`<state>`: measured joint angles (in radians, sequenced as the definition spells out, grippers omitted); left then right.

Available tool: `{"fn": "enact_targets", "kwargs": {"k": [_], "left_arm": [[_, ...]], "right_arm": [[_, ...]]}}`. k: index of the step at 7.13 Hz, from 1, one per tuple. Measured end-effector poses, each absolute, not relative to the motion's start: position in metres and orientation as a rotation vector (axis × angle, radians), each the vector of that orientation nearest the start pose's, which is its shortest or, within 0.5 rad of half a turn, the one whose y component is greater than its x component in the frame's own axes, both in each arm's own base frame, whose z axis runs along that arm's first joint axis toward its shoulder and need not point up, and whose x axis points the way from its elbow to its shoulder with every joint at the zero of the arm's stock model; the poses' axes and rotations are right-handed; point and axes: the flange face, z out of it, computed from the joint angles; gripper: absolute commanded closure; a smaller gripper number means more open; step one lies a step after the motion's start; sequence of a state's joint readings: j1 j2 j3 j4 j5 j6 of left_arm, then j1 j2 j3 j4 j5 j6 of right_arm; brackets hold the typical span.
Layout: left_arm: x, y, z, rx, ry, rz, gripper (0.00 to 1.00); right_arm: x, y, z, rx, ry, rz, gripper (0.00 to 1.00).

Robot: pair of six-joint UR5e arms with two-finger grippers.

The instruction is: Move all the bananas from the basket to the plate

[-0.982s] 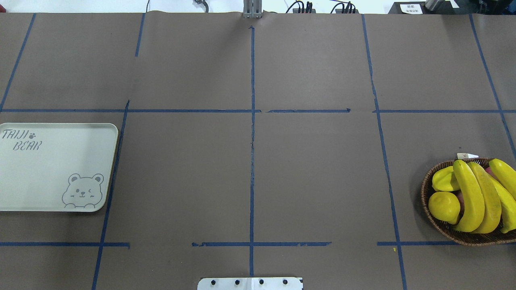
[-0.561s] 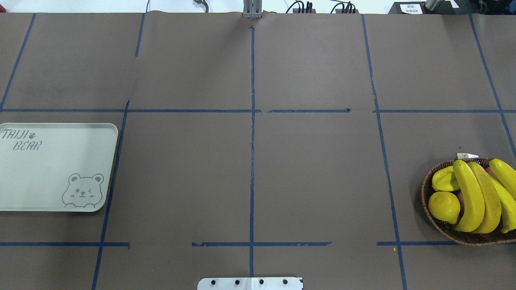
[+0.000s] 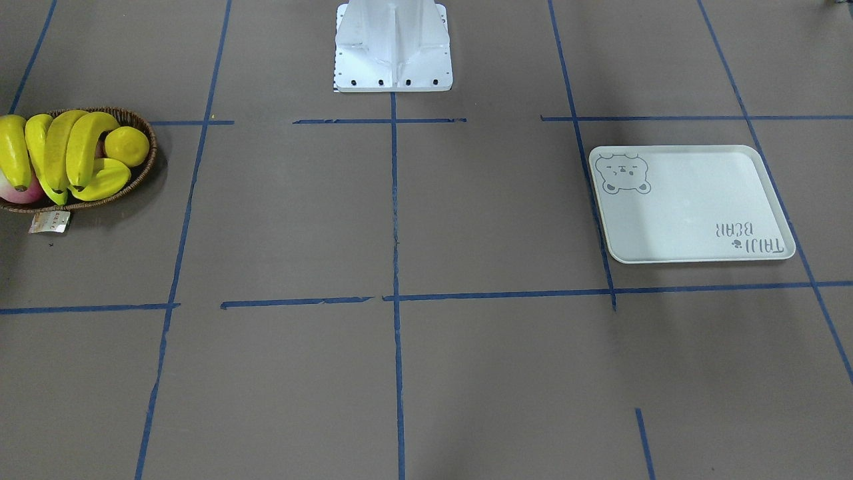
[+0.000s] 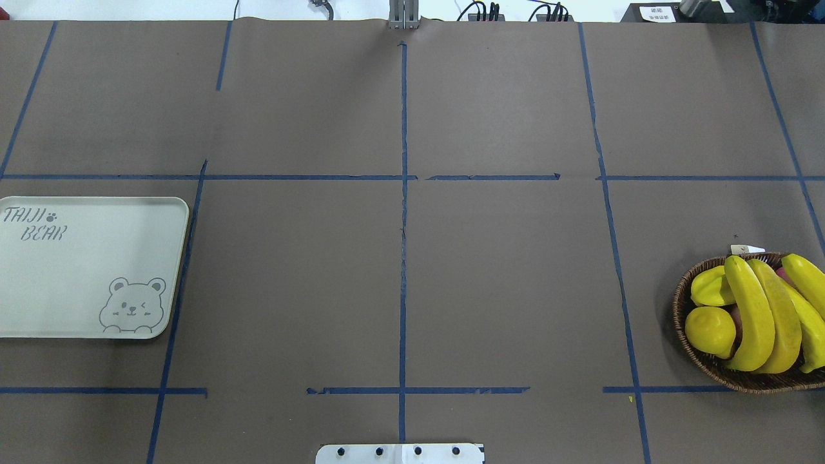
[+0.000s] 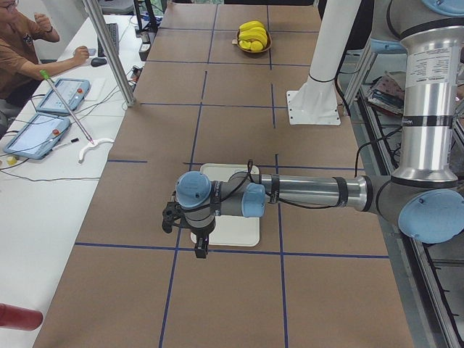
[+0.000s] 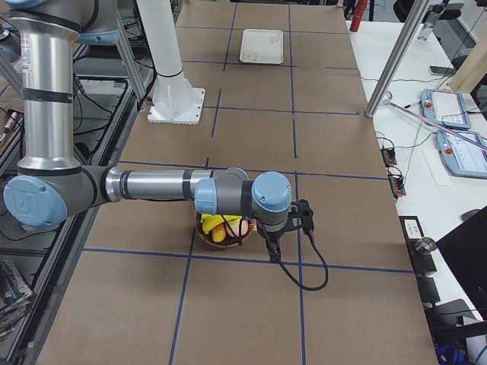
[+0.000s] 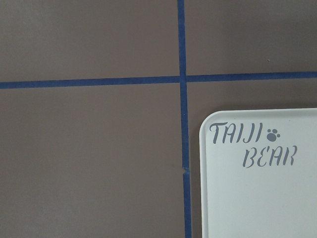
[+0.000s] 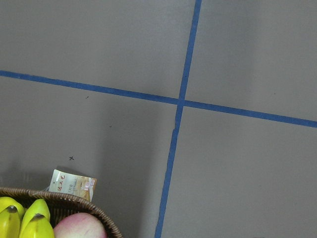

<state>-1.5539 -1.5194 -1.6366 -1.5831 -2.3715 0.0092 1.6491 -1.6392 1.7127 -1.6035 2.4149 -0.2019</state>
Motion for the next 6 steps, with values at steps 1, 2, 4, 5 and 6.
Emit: {"fn": "enact_targets", "kwargs": {"k": [1, 2, 4, 5, 6], "left_arm": [[-0.054, -0.473, 0.648, 0.022, 0.801, 0.036, 0.00], [-0.054, -0.472, 0.649, 0.021, 0.801, 0.036, 0.00], [-0.054, -0.472, 0.648, 0.022, 0.802, 0.036, 0.00], [-0.054, -0.471, 0.648, 0.022, 0.802, 0.035, 0.00], [-0.054, -0.470, 0.649, 0.020, 0.802, 0.034, 0.00]], "right_arm": [[0.095, -0.457, 0.613, 0.170, -0.829, -0.140, 0.00], [0.093, -0.447, 0.603, 0.186, -0.826, -0.149, 0.00], [0.070, -0.399, 0.575, 0.188, -0.822, -0.178, 0.01], [0.057, -0.374, 0.567, 0.173, -0.822, -0.193, 0.01], [0.051, -0.353, 0.570, 0.171, -0.817, -0.205, 0.01]]}}
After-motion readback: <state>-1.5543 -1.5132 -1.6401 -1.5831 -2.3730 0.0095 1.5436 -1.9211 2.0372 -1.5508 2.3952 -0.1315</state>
